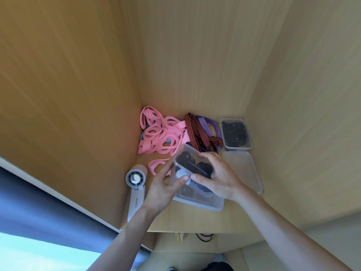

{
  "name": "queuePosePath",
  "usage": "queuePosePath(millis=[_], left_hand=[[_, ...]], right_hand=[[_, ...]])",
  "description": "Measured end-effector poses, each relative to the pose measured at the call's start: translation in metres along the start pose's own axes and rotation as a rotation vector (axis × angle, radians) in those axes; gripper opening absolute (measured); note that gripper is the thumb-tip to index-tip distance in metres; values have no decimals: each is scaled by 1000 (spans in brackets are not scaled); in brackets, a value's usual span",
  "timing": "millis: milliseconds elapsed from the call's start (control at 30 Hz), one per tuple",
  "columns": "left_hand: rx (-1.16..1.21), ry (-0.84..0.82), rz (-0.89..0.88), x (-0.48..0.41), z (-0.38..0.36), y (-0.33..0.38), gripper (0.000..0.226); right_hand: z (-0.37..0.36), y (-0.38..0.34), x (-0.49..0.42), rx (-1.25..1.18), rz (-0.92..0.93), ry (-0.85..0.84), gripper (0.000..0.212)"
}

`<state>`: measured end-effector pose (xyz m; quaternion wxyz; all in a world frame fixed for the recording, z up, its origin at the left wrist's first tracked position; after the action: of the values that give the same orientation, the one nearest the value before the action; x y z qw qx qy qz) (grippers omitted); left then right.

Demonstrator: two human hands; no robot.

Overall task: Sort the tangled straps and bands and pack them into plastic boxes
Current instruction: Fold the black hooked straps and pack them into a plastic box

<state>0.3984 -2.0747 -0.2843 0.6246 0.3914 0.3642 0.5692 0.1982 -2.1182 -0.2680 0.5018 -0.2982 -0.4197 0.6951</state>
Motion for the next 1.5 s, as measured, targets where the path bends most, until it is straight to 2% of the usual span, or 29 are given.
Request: queuePosePath(millis=[300,467,667,800,934,1000,1067,1134,1234,1334,1401,1501], left_hand=[[-25,19,11,-1,2,9,56],[-44,16,1,1,4,17,51],[109,-119,-56,3,13,38,56],[128,-52,-89,-6,15,60,40],[203,-52,-74,-16,14,63,42],[268,-38,-32,-19,15,61,42],[310,-7,18,-22,16,57,39],[363,13,73,-26,17,53,39],[440,-6,107,-29,16,49,34],[476,-4,150,-28,10,43,33],[480,-17,167,-28,6,42,34],[469,-34,186,-27,4,43,34]], right_hand=[[9,-5,7,-145,-27,25,70],[11,-8,11,-159,-44,29,71],[18,-24,14,11,26,112,83],[19,-41,17,69,121,204,84],[22,-54,20,99,116,226,89],[27,-57,23,94,117,209,85],[36,-56,29,65,119,264,72],[46,-48,39,-16,82,369,60],[50,-34,55,-399,-18,376,52],[39,-31,70,-667,-42,257,71],[33,-32,76,-705,-15,223,80],[30,-36,78,-722,1,218,79]])
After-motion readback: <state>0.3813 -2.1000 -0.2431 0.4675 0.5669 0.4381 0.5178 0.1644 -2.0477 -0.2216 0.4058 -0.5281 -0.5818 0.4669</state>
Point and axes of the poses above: each hand's wrist, its own x-axis away from the middle knuckle, its own z-axis out of the back of the hand, y = z × x, the point moved 3 cm from there along -x, towards the middle knuckle, and after that the axes turned 14 degrees about -x, right-handed, at the moved point
